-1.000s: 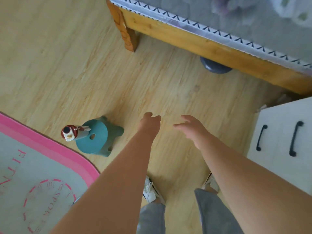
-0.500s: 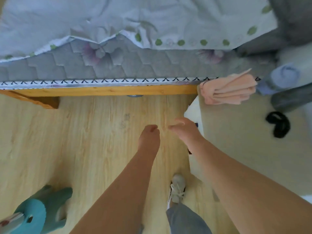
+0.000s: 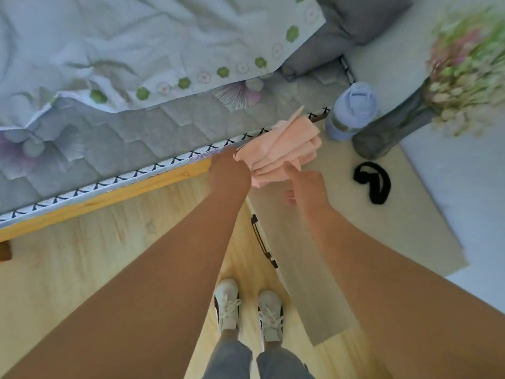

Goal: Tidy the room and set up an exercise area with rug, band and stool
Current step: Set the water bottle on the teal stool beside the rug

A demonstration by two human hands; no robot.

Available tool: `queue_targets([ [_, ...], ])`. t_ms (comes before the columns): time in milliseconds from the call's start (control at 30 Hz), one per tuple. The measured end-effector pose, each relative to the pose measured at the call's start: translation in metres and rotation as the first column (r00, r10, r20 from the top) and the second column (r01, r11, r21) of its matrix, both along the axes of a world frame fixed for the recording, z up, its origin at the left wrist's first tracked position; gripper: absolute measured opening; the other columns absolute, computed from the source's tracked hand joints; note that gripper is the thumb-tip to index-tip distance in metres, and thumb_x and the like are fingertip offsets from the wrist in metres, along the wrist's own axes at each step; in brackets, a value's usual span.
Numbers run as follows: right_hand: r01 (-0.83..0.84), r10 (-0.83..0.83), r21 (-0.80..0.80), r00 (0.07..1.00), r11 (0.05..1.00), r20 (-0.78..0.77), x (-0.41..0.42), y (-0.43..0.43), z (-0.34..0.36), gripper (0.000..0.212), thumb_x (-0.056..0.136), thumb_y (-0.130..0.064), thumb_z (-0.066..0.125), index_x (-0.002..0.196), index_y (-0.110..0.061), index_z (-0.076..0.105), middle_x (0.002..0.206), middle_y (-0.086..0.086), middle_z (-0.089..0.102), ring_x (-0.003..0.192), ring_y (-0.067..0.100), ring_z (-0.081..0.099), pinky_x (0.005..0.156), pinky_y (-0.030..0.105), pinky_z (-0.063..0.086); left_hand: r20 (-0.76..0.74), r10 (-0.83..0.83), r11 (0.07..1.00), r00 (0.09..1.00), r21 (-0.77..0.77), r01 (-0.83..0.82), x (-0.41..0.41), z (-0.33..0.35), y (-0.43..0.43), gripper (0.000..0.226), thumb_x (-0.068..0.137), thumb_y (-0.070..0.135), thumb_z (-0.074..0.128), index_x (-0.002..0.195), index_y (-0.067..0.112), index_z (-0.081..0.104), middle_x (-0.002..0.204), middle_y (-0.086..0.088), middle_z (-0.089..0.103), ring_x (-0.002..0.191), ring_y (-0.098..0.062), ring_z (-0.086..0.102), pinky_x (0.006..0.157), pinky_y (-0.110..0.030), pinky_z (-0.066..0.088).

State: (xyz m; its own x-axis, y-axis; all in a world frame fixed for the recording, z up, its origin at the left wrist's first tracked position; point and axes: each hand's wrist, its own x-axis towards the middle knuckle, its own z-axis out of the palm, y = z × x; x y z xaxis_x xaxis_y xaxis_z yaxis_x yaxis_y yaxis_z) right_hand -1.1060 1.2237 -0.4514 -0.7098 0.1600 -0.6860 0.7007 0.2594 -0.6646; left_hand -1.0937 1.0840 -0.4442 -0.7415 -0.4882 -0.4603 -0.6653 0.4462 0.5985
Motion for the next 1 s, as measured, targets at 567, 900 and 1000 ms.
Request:
queue_targets([
  [567,-0.058,0.059,-0.013,0.991,0.998,0.122,-0.026,-0.008,-0.014,0.033,0.084,-0.020,0.068,0.105,-0.003,0.049,0.064,0.011,0.059,0.051,0.025,0.059,0.049,0.026,0.049,0.250,-0.007,0.931,0.968,0.355,-0.085,-0.007,-0.033,0.003,0.036,0.081,0.017,0.059,0.116,0.007,0.058,0.104,-0.010,0.056,0.098,-0.029,0.054,0.073,-0.030,0.042],
  [900,-0.537,0.537,-0.053,0.823,0.842,0.185,0.040,-0.066,-0.006,0.044,0.069,-0.031,0.067,0.105,-0.006,0.064,0.073,0.010,0.067,0.072,0.028,0.065,0.065,0.030,0.045,0.356,0.405,0.540,0.842,0.650,-0.534,0.128,-0.005,-0.032,0.049,0.078,0.015,0.068,0.118,0.019,0.040,0.113,-0.006,0.057,0.101,-0.025,0.058,0.071,-0.033,0.052],
  [1000,-0.667,0.661,-0.046,0.724,0.744,0.198,0.072,-0.097,-0.002,0.036,0.077,-0.028,0.067,0.106,-0.006,0.063,0.098,0.014,0.067,0.092,0.030,0.065,0.077,0.033,0.044,0.326,0.477,0.472,0.816,0.688,-0.551,0.179,0.005,-0.047,0.062,0.075,0.013,0.070,0.127,0.031,0.041,0.112,0.000,0.063,0.097,-0.022,0.062,0.063,-0.030,0.053],
])
